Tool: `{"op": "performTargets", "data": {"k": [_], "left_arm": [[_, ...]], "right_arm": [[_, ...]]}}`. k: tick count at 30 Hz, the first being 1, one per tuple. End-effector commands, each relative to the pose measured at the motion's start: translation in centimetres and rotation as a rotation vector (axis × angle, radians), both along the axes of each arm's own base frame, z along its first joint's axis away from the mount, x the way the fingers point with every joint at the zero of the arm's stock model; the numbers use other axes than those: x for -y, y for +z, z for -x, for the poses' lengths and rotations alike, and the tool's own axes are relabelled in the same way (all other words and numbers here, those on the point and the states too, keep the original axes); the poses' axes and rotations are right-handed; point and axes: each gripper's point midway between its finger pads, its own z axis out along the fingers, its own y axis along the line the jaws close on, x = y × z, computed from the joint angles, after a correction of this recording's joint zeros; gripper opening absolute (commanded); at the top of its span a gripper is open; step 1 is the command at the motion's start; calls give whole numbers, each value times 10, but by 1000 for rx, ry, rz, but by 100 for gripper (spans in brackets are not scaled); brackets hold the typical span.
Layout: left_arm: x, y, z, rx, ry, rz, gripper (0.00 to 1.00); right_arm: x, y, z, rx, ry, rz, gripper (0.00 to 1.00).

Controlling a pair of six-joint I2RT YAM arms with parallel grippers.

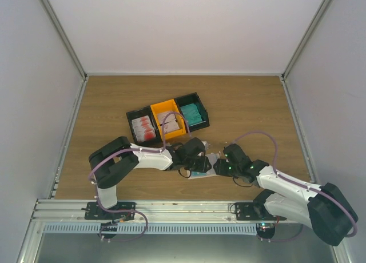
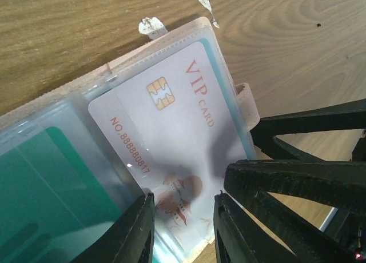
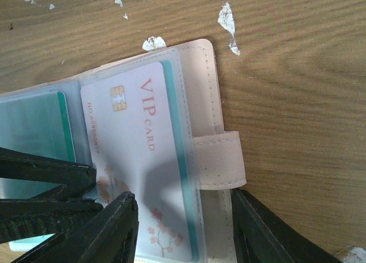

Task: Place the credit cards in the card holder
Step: Insert the credit card into the card holder, then turn over the card slot in the card holder.

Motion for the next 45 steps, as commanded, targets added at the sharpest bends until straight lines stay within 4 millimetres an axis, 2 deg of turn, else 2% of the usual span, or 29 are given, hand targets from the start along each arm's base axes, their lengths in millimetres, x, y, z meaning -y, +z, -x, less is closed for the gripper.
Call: {"op": "performTargets", "data": {"k": [1,9,15,20,24,29,35,38,40,45], "left_arm": [[8,-6,0,19,-40,-1,33],[13,-2,-5,67,-72,10,32],[9,30,-4,142,-79,81,40],[-13,53,-14,239,-6,58,49],[-37,63,-21,289,74,5,57],[-75,68,-25,317,182,-56,64],[-115,60,-24,270,287,-37,68],[-124,51,-17,221,288,3,64],[-123,47,-11,190,271,57,58],[-110,42,-1,131,198,141,42]], "right_arm": [[-3,-2,1,-2,16,-16,46],[1,1,1,-1,-4,-10,43],[17,11,-6,19,-55,83,47],[29,30,-15,62,-88,166,54],[33,41,-18,74,-91,235,57],[16,60,-25,115,-63,247,58],[-20,58,-19,113,18,258,58],[-40,50,-12,94,76,258,57],[-50,41,-7,71,110,274,54],[-66,20,2,26,173,296,47]]}}
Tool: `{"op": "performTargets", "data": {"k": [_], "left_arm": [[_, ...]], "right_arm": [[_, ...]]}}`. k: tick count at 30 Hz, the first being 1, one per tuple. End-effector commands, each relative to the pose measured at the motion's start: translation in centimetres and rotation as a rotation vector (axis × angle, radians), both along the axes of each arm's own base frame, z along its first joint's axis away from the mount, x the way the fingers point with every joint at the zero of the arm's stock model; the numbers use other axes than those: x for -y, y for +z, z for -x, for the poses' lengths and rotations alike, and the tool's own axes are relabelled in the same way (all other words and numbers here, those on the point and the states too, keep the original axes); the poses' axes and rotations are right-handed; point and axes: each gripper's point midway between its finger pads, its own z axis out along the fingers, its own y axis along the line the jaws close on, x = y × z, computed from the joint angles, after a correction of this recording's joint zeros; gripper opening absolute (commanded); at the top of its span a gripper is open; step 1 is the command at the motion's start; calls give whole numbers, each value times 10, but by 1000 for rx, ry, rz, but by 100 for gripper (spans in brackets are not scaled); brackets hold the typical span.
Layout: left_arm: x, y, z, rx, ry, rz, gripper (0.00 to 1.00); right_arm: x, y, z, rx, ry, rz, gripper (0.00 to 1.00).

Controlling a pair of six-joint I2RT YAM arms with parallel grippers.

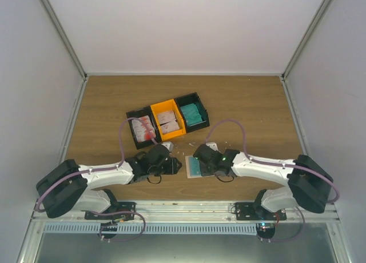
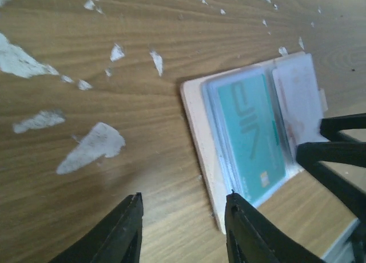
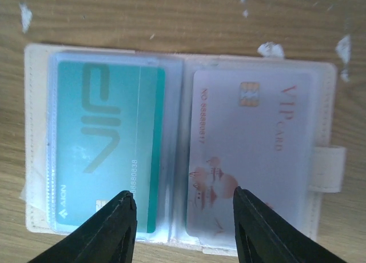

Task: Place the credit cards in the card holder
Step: Turn over the card slot in the card holder.

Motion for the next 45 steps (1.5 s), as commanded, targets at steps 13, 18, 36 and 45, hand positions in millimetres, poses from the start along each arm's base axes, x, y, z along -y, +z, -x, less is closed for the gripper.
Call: {"op": "performTargets", "data": {"k": [13,18,36,45], "left_arm": [[65,8,4,-59,-201,224,32],[72,1,6,-89,-219,238,29],[73,-11,2,-118,-201,206,17],[63,-26,1,-162,-144,142,25]], "right_arm": [[-3,-26,9,-31,-22,-22,37],[4,-33,12,-46,-40,-55,34],[15,-37,15,-52,-52,-104,23],[7,-30,15,-45,-21,-144,33]]}}
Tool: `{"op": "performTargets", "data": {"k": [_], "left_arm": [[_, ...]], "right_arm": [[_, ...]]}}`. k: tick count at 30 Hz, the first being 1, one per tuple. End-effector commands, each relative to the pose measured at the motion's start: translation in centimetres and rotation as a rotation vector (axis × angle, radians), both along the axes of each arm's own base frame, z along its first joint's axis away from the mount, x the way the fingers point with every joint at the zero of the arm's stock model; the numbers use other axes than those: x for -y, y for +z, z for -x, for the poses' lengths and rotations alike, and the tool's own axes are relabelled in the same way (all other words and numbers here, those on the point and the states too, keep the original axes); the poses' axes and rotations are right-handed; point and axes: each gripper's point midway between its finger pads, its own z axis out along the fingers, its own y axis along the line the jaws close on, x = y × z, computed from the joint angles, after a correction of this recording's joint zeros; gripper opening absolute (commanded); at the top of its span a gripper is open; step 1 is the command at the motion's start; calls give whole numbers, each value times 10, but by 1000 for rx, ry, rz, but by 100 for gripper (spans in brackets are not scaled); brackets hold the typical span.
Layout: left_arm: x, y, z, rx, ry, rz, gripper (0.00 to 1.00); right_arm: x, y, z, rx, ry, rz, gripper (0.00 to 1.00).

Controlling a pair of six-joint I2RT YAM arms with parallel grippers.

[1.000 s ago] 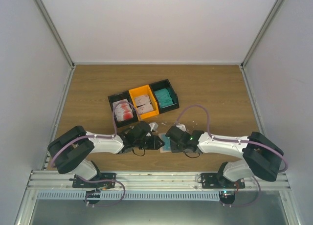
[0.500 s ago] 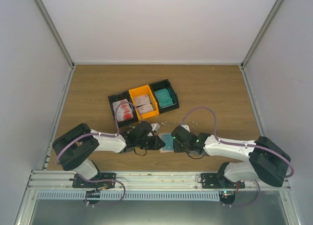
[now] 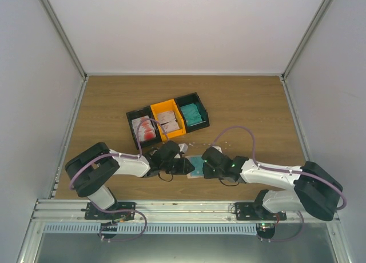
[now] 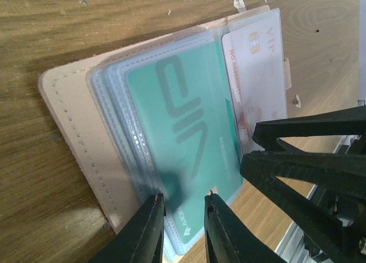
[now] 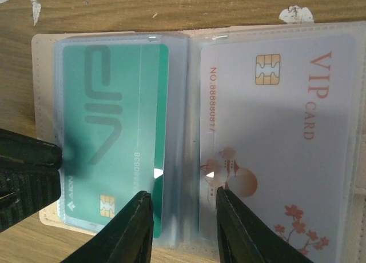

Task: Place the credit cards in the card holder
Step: Turn over the card slot in the card holder.

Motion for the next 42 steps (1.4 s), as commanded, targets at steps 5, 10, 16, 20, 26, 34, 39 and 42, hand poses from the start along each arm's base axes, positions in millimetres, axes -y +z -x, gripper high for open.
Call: {"op": "performTargets", "data": {"k": [5,10,16,20,26,34,39,42], "left_arm": [[-9,-7,-11,-5,74,-60,28],[-10,-8,-11,-11,83,-69,25],[-13,-13,-12,-18,96,-88,21],[-12,-12,-12,-16,92,-87,21],[-12,-13,-11,-16,87,-85,21],[-10,-11,-9,-18,76,-66,21],[-10,-4,-10,-3,80,-44,22],[-12,1,-10,15,87,-31,23]], "right_arm": [[1,1,3,3,44,-2,34],[-2,3,1,9,77,28,30],[-8,8,-2,30,94,68,30],[-12,15,-5,54,95,99,30],[-12,14,-7,55,88,147,27],[-9,-7,2,1,81,150,23],[-4,-15,7,-20,72,155,19],[0,-19,9,-29,62,162,15]]}}
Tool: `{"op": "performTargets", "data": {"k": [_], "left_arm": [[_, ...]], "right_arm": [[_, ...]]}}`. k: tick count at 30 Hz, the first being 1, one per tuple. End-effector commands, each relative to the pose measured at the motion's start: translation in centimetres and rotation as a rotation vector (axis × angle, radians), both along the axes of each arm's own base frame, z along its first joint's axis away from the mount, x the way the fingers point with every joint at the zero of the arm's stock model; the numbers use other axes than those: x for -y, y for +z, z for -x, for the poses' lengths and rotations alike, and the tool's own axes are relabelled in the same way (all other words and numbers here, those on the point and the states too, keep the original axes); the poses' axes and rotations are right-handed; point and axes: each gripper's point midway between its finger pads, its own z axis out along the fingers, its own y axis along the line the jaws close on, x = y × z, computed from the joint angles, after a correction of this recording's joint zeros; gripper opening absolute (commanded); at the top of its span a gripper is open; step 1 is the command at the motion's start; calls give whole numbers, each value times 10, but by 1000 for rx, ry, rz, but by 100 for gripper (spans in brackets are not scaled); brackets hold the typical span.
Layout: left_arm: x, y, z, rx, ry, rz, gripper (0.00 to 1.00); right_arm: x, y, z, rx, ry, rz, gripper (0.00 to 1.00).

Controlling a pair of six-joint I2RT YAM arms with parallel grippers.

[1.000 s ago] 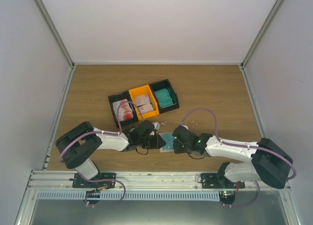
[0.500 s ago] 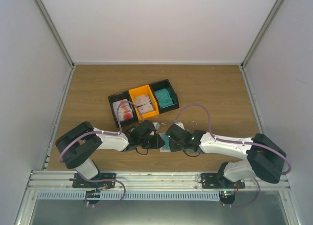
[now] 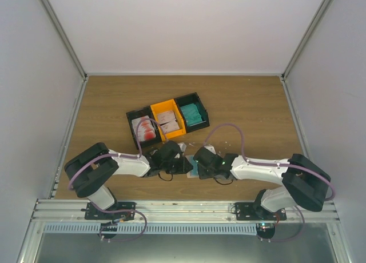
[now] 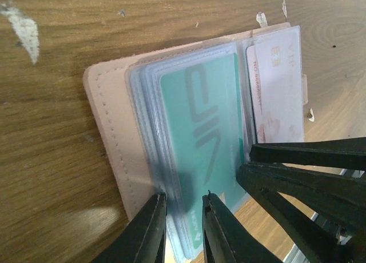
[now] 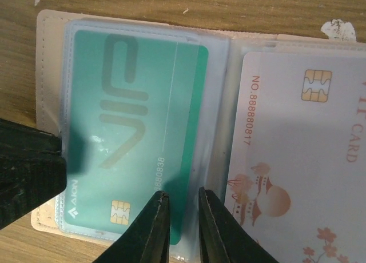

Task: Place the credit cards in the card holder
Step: Turn over the card slot in the card holder.

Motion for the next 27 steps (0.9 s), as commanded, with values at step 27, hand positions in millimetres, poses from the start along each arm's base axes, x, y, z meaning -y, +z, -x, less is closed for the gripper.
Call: {"op": "performTargets", "data": {"k": [27], "left_arm": [[6,12,-6,44,-4,49,21]], "right_arm": [[21,-14,13,-50,-70,-194,1]]}}
